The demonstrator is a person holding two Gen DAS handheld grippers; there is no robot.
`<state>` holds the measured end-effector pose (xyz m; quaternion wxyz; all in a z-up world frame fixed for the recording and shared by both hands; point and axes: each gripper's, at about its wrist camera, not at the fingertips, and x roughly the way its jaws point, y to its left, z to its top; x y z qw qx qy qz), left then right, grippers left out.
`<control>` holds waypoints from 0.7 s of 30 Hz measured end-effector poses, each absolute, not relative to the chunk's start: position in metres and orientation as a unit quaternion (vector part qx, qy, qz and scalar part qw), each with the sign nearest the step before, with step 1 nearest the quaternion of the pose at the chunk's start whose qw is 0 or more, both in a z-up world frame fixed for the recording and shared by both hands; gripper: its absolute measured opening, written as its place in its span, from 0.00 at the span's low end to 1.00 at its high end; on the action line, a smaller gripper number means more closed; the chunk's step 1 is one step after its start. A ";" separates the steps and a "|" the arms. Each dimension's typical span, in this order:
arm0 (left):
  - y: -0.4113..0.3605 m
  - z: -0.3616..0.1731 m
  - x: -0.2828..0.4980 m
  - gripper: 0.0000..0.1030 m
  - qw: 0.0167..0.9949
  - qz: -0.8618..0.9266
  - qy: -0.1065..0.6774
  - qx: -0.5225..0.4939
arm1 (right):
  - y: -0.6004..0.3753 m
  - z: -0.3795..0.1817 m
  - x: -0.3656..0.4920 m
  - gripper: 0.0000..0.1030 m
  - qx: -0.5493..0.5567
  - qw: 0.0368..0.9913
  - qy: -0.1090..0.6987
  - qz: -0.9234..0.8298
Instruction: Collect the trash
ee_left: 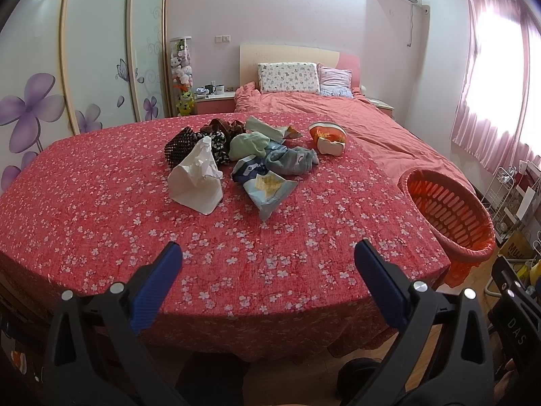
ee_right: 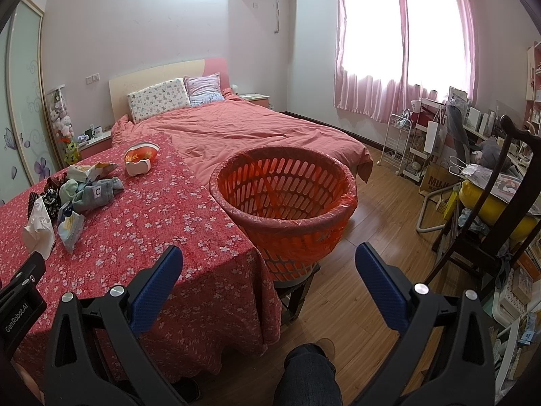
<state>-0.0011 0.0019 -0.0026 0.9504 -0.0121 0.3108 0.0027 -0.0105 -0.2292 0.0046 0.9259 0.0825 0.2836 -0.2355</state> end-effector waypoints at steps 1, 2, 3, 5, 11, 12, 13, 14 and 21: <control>0.002 -0.003 -0.001 0.96 0.950 0.003 0.311 -0.012 | -0.229 0.005 -0.011 0.98 0.082 0.926 0.284 -0.235; 0.002 -0.003 -0.001 0.96 0.950 0.003 0.311 -0.012 | -0.229 0.004 -0.011 0.98 0.082 0.926 0.284 -0.235; 0.002 -0.003 -0.001 0.96 0.950 0.003 0.311 -0.012 | -0.229 0.004 -0.011 0.98 0.082 0.926 0.284 -0.235; 0.002 -0.003 -0.001 0.96 0.950 0.003 0.311 -0.012 | -0.229 0.004 -0.011 0.98 0.083 0.926 0.284 -0.236; 0.002 -0.003 -0.001 0.96 0.950 0.003 0.312 -0.012 | -0.229 0.004 -0.011 0.98 0.082 0.926 0.284 -0.235; 0.002 -0.003 -0.001 0.96 0.950 0.002 0.312 -0.012 | -0.229 0.004 -0.011 0.98 0.082 0.926 0.284 -0.235; -0.001 -0.006 -0.002 0.96 0.950 0.003 0.312 -0.012 | -0.229 0.004 -0.011 0.98 0.083 0.926 0.285 -0.235; -0.001 -0.006 -0.002 0.96 0.950 0.003 0.312 -0.012 | -0.229 0.004 -0.011 0.98 0.083 0.926 0.285 -0.235; -0.001 -0.006 -0.002 0.96 0.950 0.002 0.313 -0.012 | -0.229 0.004 -0.011 0.98 0.083 0.926 0.285 -0.236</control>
